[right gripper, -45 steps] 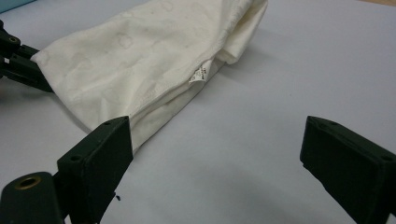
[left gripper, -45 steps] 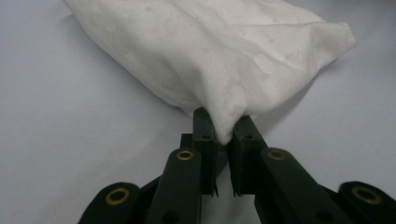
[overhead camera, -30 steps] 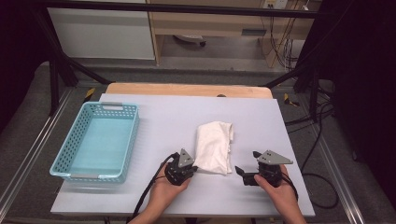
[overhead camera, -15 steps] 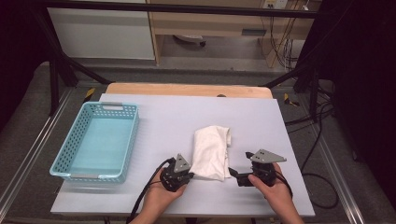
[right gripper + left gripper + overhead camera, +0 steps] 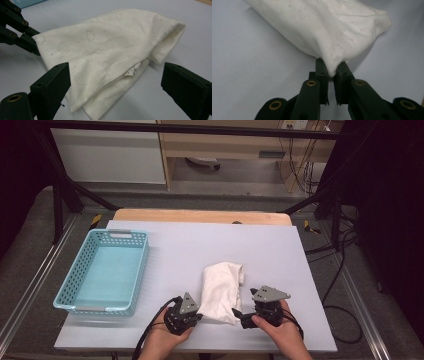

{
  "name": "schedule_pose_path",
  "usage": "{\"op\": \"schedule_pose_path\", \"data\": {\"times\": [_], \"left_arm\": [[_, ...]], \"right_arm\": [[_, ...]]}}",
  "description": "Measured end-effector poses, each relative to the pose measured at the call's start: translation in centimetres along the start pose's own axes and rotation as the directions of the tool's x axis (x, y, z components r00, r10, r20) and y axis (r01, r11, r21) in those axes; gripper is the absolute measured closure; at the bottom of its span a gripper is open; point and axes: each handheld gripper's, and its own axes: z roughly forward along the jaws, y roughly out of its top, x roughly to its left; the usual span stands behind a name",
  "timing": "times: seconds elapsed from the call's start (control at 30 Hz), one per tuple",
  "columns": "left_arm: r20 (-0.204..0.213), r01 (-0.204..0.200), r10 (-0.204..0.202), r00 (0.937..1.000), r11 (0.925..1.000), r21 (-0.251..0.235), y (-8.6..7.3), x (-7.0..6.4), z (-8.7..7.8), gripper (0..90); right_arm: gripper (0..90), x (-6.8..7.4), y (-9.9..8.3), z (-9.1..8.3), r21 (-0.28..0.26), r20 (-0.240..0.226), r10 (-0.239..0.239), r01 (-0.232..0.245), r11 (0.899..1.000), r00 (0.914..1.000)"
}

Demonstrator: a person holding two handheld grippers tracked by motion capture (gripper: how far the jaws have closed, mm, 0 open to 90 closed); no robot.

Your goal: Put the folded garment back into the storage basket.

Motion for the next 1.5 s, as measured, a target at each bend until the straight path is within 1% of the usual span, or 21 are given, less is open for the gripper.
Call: {"op": "schedule_pose_path", "data": {"times": [0.1, 0.27, 0.3, 0.33, 0.37, 0.47, 0.57, 0.7, 0.83, 1.07, 1.13, 1.17, 1.2, 1.27, 1.3, 1.33, 1.37, 1.4, 1.43, 1.47, 1.5], "left_arm": [[0.014, -0.002, 0.002, 0.9999, 1.0, 0.003, -1.1, -0.5, -0.9, 83.3], [0.022, 0.003, -0.003, 0.9998, 1.0, 0.003, -1.2, -0.6, -0.9, 83.3], [0.017, -0.003, 0.003, 0.9998, 1.0, 0.007, -1.2, -0.6, -0.9, 83.3], [0.017, -0.003, 0.003, 0.9998, 1.0, 0.007, -1.2, -0.6, -0.9, 83.3], [0.018, -0.003, 0.003, 0.9998, 1.0, 0.009, -1.3, -0.6, -0.9, 83.2], [0.028, 0.001, -0.002, 0.9996, 1.0, 0.009, -1.3, -0.6, -1.0, 83.2], [0.038, -0.006, 0.006, 0.9993, 0.9999, 0.015, -1.3, -0.5, -1.1, 83.2], [0.039, -0.012, 0.011, 0.9992, 0.9998, 0.018, -1.3, -0.5, -1.3, 83.1], [0.05, -0.011, 0.01, 0.9987, 0.9998, 0.019, -1.3, -0.5, -1.4, 83.1], [0.046, -0.015, 0.014, 0.9989, 0.9996, 0.024, -1.8, -0.8, -1.9, 82.2], [0.046, -0.015, 0.014, 0.9989, 0.9996, 0.024, -1.7, -0.9, -1.8, 78.9], [0.044, -0.018, 0.017, 0.9989, 0.9996, 0.024, -1.7, -0.9, -1.8, 72.9], [0.041, -0.027, 0.026, 0.9988, 0.9994, 0.022, -1.6, -1.0, -1.8, 72.9], [0.041, -0.042, 0.041, 0.9983, 0.999, 0.012, -1.5, -1.2, -1.9, 65.2], [0.039, -0.039, 0.039, 0.9985, 0.9993, 0.0, -1.2, -1.1, -2.1, 55.4], [0.039, -0.039, 0.039, 0.9985, 0.9993, 0.0, -1.2, -1.1, -2.1, 52.4], [0.041, -0.032, 0.033, 0.9986, 0.9994, -0.015, -1.1, -1.2, -2.2, 50.5], [0.046, -0.029, 0.03, 0.9985, 0.9993, -0.025, -1.1, -1.1, -2.3, 50.5], [0.05, -0.019, 0.021, 0.9985, 0.9992, -0.034, -1.0, -1.1, -2.4, 47.4], [0.058, -0.009, 0.012, 0.9983, 0.999, -0.044, -0.9, -1.1, -2.5, 42.0], [0.064, -0.005, 0.009, 0.9979, 0.9986, -0.052, -0.9, -1.0, -2.6, 42.0]], "right_arm": [[9.5, 1.0, -0.2, -0.5, 0.003, -0.002, -0.001, 0.001, 1.0, 1.0], [9.6, 1.7, -1.0, -0.3, -0.012, -0.014, 0.017, -0.017, 1.0, 0.9998], [9.9, 2.0, -1.5, -0.1, 0.004, -0.01, 0.016, -0.016, 1.0, 0.9998], [9.9, 2.0, -1.5, -0.1, 0.004, -0.01, 0.016, -0.016, 1.0, 0.9998], [9.5, 2.4, -1.7, 0.0, 0.019, -0.011, -0.015, 0.015, 1.0, 0.9998], [9.5, 2.5, -2.1, 0.3, 0.028, -0.026, -0.007, 0.008, 1.0, 0.9996], [8.9, 2.6, -2.3, 0.5, 0.034, -0.026, -0.002, 0.002, 0.999, 0.9997], [8.4, 2.8, -2.4, 0.8, 0.041, -0.041, -0.002, 0.004, 0.999, 0.9991], [8.5, 3.0, -2.4, 0.9, 0.044, -0.04, -0.009, 0.011, 0.999, 0.9991], [8.4, 3.1, -2.5, 0.9, 0.043, -0.047, -0.003, 0.005, 0.999, 0.9989], [8.4, 3.1, -2.5, 0.9, 0.042, -0.046, -0.004, 0.006, 0.999, 0.9989], [8.4, 3.1, -2.5, 0.9, 0.038, -0.043, -0.009, 0.011, 0.999, 0.999], [8.4, 3.1, -2.5, 0.9, 0.038, -0.043, -0.009, 0.011, 0.999, 0.999], [8.6, 3.1, -2.4, 0.8, 0.033, -0.035, -0.009, 0.01, 0.999, 0.9993], [8.5, 2.9, -2.4, 0.8, 0.032, -0.036, -0.004, 0.005, 0.999, 0.9994], [8.5, 2.9, -2.4, 0.8, 0.032, -0.036, -0.004, 0.005, 0.999, 0.9994], [8.5, 2.9, -2.5, 0.8, 0.036, -0.038, -0.001, 0.002, 0.999, 0.9993], [8.5, 2.9, -2.5, 0.8, 0.036, -0.038, -0.001, 0.002, 0.999, 0.9993], [8.5, 2.9, -2.5, 0.9, 0.037, -0.04, 0.002, -0.001, 0.999, 0.9992], [8.6, 3.0, -2.4, 0.9, 0.044, -0.046, 0.019, -0.017, 0.999, 0.9988], [8.6, 3.0, -2.4, 0.9, 0.044, -0.046, 0.019, -0.017, 0.999, 0.9988]]}}
